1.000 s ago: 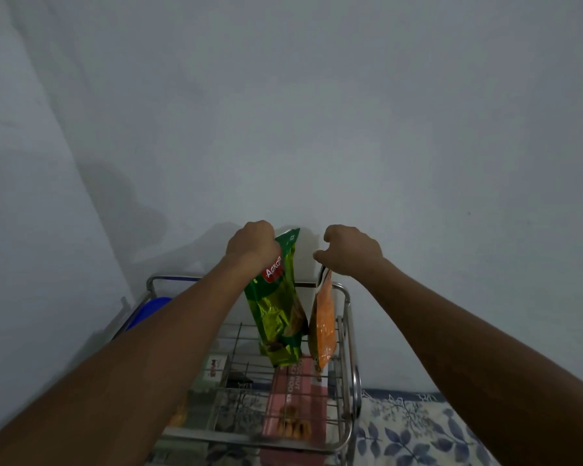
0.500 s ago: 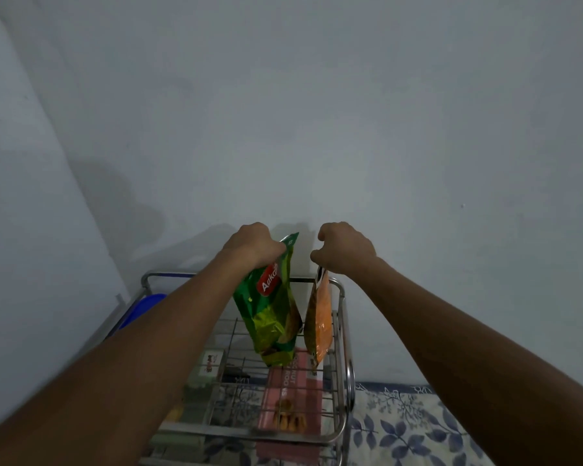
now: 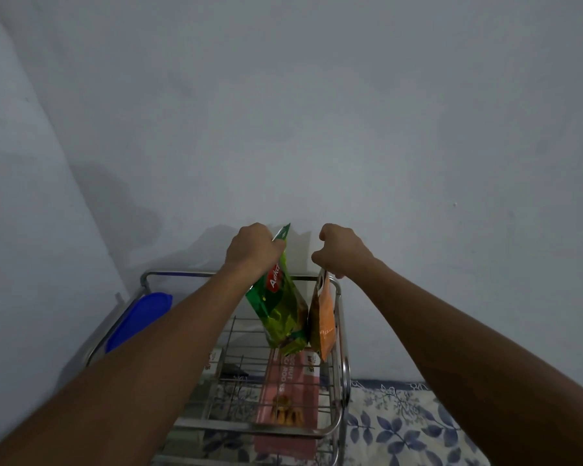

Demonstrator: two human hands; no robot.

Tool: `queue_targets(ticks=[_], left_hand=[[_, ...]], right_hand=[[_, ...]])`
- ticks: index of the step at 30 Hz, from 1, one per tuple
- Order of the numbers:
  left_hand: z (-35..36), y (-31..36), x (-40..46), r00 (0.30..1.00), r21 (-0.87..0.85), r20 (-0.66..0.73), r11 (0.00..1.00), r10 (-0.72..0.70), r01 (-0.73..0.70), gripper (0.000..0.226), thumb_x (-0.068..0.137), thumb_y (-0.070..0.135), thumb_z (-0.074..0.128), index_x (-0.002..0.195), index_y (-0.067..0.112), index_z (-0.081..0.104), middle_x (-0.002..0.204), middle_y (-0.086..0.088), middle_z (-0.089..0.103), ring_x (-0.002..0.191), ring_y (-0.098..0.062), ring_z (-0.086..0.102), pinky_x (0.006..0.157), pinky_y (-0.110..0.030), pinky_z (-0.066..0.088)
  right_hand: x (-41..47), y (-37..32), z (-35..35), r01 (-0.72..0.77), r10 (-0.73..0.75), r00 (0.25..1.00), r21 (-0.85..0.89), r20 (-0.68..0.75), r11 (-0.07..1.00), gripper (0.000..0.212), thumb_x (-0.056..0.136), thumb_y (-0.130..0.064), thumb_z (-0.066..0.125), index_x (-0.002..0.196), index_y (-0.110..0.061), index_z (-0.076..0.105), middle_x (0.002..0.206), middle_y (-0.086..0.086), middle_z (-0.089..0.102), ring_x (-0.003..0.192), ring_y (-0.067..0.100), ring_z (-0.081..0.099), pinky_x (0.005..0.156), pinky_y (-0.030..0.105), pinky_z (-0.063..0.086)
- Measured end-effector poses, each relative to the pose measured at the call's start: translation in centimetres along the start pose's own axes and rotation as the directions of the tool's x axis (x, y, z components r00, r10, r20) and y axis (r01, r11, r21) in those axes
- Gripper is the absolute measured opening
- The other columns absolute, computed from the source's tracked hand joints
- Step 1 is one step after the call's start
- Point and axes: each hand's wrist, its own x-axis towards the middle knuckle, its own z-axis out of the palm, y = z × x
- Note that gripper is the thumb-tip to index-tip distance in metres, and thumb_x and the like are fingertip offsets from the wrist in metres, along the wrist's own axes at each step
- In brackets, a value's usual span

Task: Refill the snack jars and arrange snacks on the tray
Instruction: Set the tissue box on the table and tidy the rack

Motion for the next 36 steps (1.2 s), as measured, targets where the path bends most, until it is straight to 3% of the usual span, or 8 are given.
queue_targets(ticks=[4,10,13,16,19,23,31,36], left_hand=[[0.6,-0.2,-0.3,1.000,-0.026,0.003,0.999,-0.019,0.019,0.037,0.092,0.037,0.060,0.069,0.008,0.066,0.070,-0.007,0.065,0.061,-0.022,0.063,0.050,-0.026,0.040],[0.6,0.0,-0.3,0.999,-0.018,0.010,0.999,-0.038,0.039,0.050,0.092,0.057,0.059,0.083,0.009,0.071,0.077,-0.006,0.067,0.069,-0.024,0.067,0.063,-0.031,0.054],[0.1,0.2,-0.2,0.999,-0.021,0.032,0.999,-0.026,0.027,0.044,0.093,0.049,0.062,0.085,0.007,0.072,0.081,-0.008,0.070,0.072,-0.025,0.069,0.068,-0.035,0.059],[-0.4,0.4,-0.1,1.000,-0.016,0.017,1.000,-0.008,0.008,0.033,0.094,0.034,0.062,0.081,0.006,0.072,0.081,-0.010,0.072,0.071,-0.024,0.069,0.063,-0.033,0.055],[-0.5,0.7,-0.1,1.000,-0.019,-0.006,1.000,0.002,-0.002,0.032,0.094,0.035,0.062,0.084,0.007,0.075,0.082,-0.009,0.073,0.071,-0.023,0.069,0.064,-0.033,0.058],[-0.5,0.9,-0.1,1.000,-0.015,0.007,1.000,0.006,-0.006,0.042,0.094,0.044,0.065,0.092,0.004,0.077,0.083,-0.009,0.073,0.075,-0.024,0.070,0.075,-0.041,0.063],[0.1,1.0,-0.5,1.000,0.000,0.022,1.000,0.001,-0.001,0.056,0.095,0.059,0.060,0.092,0.006,0.076,0.082,-0.009,0.071,0.074,-0.024,0.069,0.064,-0.031,0.054],[0.0,1.4,-0.7,1.000,0.016,-0.017,1.000,0.011,-0.011,0.065,0.094,0.070,0.051,0.070,0.012,0.068,0.068,-0.003,0.064,0.065,-0.020,0.063,0.054,-0.026,0.036]], right_hand=[[-0.4,0.2,0.0,-0.001,0.001,1.000,-0.009,-0.009,1.000,0.042,0.084,-0.022,0.062,0.123,-0.011,0.051,0.094,0.004,0.061,0.069,0.021,0.062,0.067,0.034,0.056],[-0.6,0.4,0.2,-0.006,0.005,0.999,-0.048,-0.037,0.999,0.049,0.088,-0.039,0.064,0.127,-0.014,0.049,0.100,0.002,0.058,0.079,0.019,0.059,0.063,0.030,0.045],[-0.7,0.5,0.2,-0.012,0.010,0.999,-0.056,-0.037,0.998,0.053,0.088,-0.042,0.065,0.130,-0.014,0.048,0.102,0.002,0.056,0.086,0.021,0.055,0.068,0.032,0.044],[-0.8,0.5,0.2,-0.014,0.012,0.999,-0.057,-0.038,0.998,0.056,0.089,-0.044,0.065,0.132,-0.014,0.046,0.106,0.003,0.058,0.088,0.022,0.055,0.070,0.033,0.045],[-1.0,0.4,0.1,-0.014,0.011,0.999,-0.061,-0.052,0.998,0.059,0.089,-0.048,0.065,0.133,-0.014,0.044,0.099,0.000,0.052,0.087,0.021,0.055,0.065,0.032,0.042],[-1.2,0.2,0.0,-0.022,0.017,0.998,-0.081,-0.065,0.996,0.066,0.089,-0.056,0.065,0.136,-0.015,0.043,0.121,0.009,0.054,0.106,0.028,0.057,0.078,0.038,0.049],[-1.8,0.1,-0.2,-0.028,0.024,0.998,-0.073,-0.052,0.997,0.073,0.089,-0.060,0.064,0.141,-0.014,0.041,0.135,0.013,0.049,0.119,0.032,0.053,0.091,0.044,0.051],[-2.0,0.2,-0.3,-0.030,0.025,0.998,-0.079,-0.062,0.996,0.075,0.089,-0.062,0.063,0.142,-0.015,0.041,0.138,0.014,0.047,0.126,0.033,0.046,0.095,0.047,0.048]])
